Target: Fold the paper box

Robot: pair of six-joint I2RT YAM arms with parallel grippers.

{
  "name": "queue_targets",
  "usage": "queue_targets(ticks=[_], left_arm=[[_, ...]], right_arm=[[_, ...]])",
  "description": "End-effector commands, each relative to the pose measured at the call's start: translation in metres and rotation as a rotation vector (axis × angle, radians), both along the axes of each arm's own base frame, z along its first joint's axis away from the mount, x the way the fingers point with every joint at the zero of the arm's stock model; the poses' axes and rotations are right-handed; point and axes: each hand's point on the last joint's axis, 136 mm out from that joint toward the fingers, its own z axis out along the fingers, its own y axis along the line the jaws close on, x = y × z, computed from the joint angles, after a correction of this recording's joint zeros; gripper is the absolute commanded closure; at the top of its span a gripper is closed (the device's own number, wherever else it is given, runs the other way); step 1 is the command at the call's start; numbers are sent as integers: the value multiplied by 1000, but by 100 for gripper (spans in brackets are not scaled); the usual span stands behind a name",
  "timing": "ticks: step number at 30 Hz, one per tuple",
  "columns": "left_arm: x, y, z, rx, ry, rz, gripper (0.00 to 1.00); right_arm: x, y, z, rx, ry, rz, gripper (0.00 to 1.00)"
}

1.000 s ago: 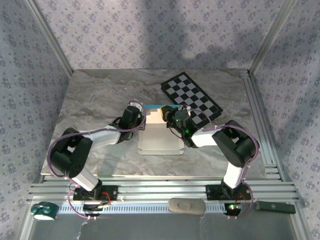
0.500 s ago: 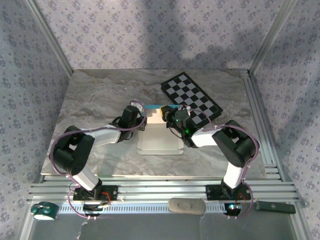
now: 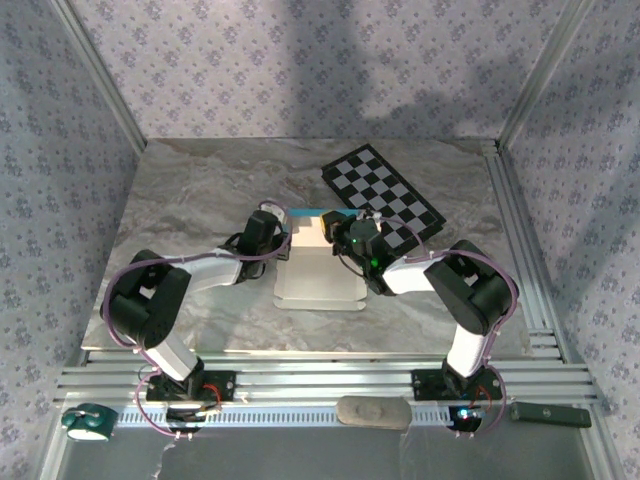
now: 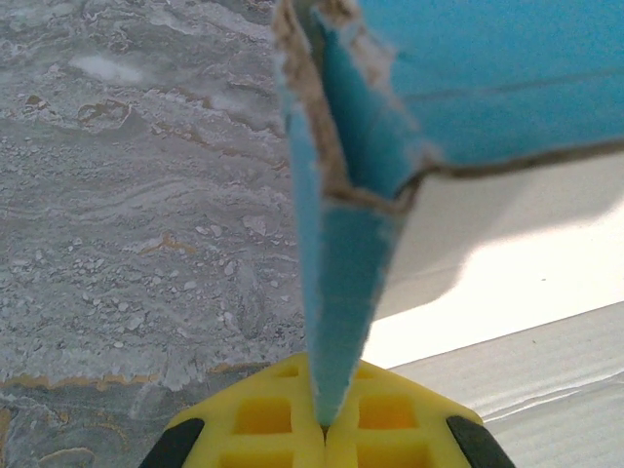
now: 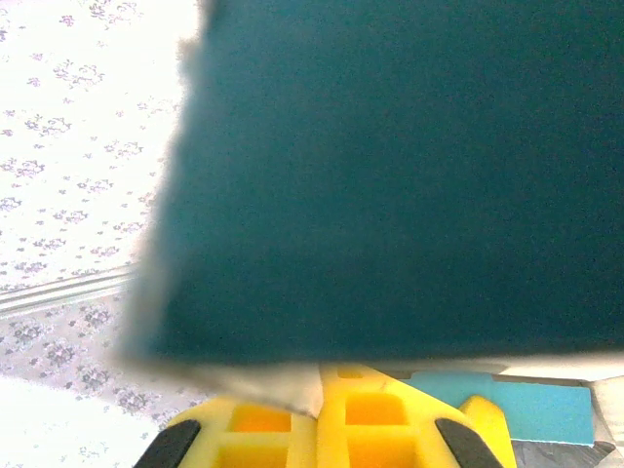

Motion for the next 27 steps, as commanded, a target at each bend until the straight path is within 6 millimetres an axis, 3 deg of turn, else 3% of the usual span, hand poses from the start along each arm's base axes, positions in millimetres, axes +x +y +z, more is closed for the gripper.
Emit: queue_targets(ticks=[1, 8, 15, 20, 23, 25, 27], left_arm=[[6, 3, 2, 16, -17, 62, 100], [8, 22, -1, 144, -19, 215, 100], [5, 15, -4, 83, -11, 190, 100], [2, 6, 0, 37, -31, 121, 78], [1, 6, 8, 19, -53, 98, 74], [2, 6, 11, 10, -56, 80, 79], [3, 8, 12, 4, -52, 74, 92]], right_arm=[[-9, 13, -5, -4, 24, 52, 100], [-11, 17, -10, -20, 23, 49, 100], [-11, 19, -16, -16, 11, 54, 100], [-13, 18, -20, -26, 16, 53, 100], [-13, 17, -21, -27, 17, 51, 100], [-12, 17, -21, -27, 16, 51, 100], [-12, 16, -21, -27, 18, 52, 100]])
